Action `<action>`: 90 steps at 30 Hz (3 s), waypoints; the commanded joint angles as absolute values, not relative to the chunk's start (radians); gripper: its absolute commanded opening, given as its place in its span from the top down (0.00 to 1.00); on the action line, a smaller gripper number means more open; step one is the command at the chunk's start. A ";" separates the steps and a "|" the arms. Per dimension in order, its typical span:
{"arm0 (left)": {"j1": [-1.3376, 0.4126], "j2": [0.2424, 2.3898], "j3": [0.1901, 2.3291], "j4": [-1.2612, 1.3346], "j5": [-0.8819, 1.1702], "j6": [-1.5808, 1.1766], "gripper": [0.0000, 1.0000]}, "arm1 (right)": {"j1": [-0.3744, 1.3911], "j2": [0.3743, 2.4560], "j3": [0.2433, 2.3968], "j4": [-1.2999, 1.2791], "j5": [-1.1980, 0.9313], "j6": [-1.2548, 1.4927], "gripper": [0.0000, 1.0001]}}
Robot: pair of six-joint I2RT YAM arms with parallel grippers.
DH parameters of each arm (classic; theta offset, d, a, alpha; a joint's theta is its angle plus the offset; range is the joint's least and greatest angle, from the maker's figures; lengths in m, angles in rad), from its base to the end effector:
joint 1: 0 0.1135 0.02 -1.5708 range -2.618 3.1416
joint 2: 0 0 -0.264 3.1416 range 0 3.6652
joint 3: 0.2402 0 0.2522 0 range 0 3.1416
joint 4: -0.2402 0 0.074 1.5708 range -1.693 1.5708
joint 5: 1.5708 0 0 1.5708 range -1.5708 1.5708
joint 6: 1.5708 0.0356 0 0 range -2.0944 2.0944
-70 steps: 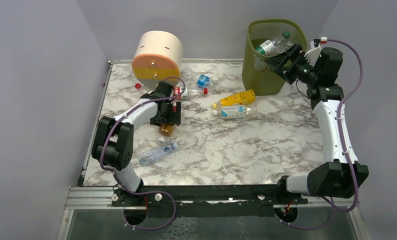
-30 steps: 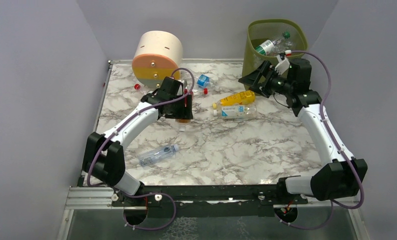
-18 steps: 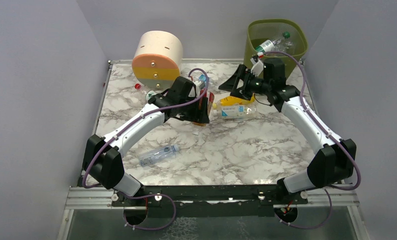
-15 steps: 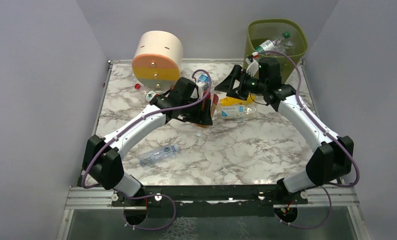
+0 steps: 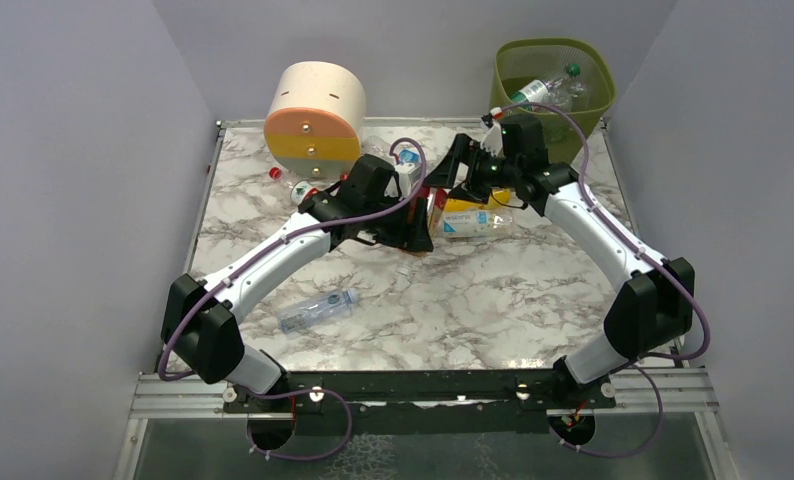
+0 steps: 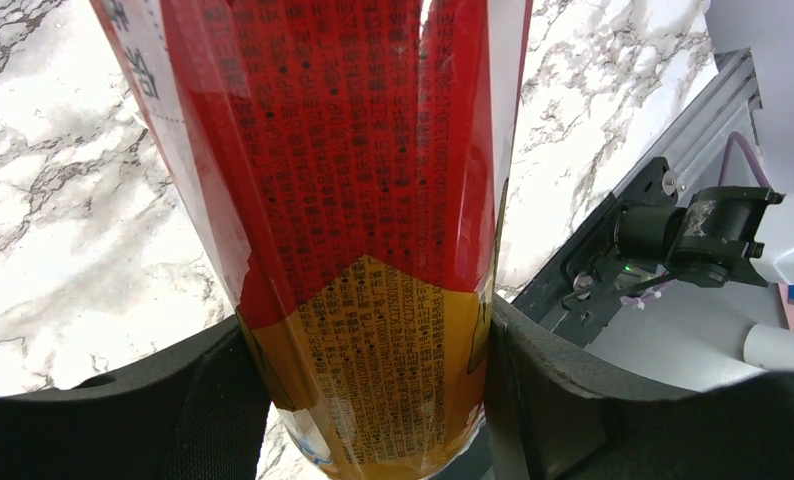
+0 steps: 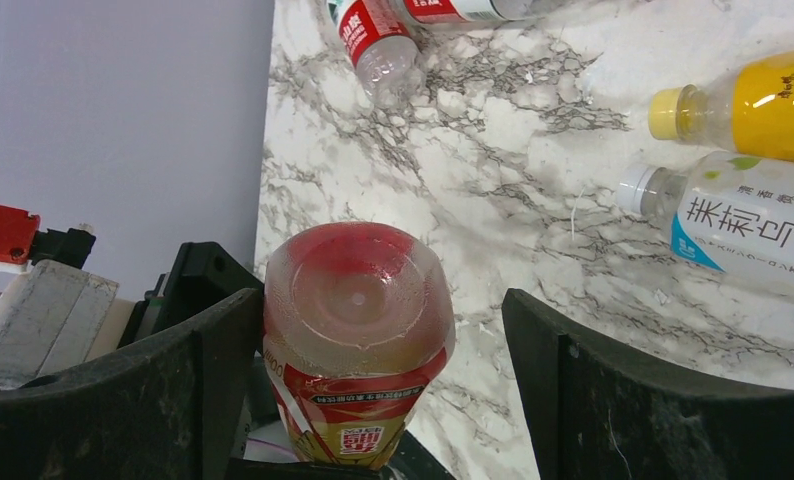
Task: Put the plastic bottles in the bin
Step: Pick up the plastic bottle at the center of the board, then place the plastic bottle in the trash bin.
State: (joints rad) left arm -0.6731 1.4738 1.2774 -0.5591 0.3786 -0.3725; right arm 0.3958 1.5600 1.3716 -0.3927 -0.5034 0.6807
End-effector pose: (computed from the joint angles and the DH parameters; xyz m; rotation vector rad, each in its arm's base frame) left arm 0.2454 -0.2125 0.3139 0.5681 2.3955 -0.9363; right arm 0.3227 0.1535 0.3328 0.0105 2.3042 1.1353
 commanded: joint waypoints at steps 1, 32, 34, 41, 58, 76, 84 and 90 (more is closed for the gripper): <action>-0.685 1.448 1.311 -0.516 0.412 -0.376 0.41 | 0.416 1.576 1.397 -0.412 -0.483 0.665 0.08; -0.692 1.393 1.341 -0.533 0.309 -0.382 0.01 | 0.450 1.611 1.478 -0.454 -0.417 0.641 0.45; -0.692 1.374 1.347 -0.552 0.294 -0.382 0.01 | 0.437 1.623 1.503 -0.463 -0.421 0.638 0.45; -0.691 1.292 1.385 -0.615 0.240 -0.386 0.01 | 0.303 1.662 1.618 -0.502 -0.461 0.624 0.45; -0.689 1.151 1.241 -0.674 0.209 -0.396 0.01 | -0.133 1.935 2.161 -0.327 -0.593 0.894 0.46; -0.679 1.184 1.229 -0.669 0.197 -0.372 0.01 | -0.282 2.083 2.312 -0.275 -0.513 0.939 0.27; -0.674 1.198 1.234 -0.667 0.196 -0.379 0.01 | -0.298 2.051 2.352 -0.426 -0.478 0.848 0.00; -0.674 1.201 1.244 -0.669 0.202 -0.391 0.01 | -0.322 1.925 2.215 -0.466 -0.450 0.796 0.00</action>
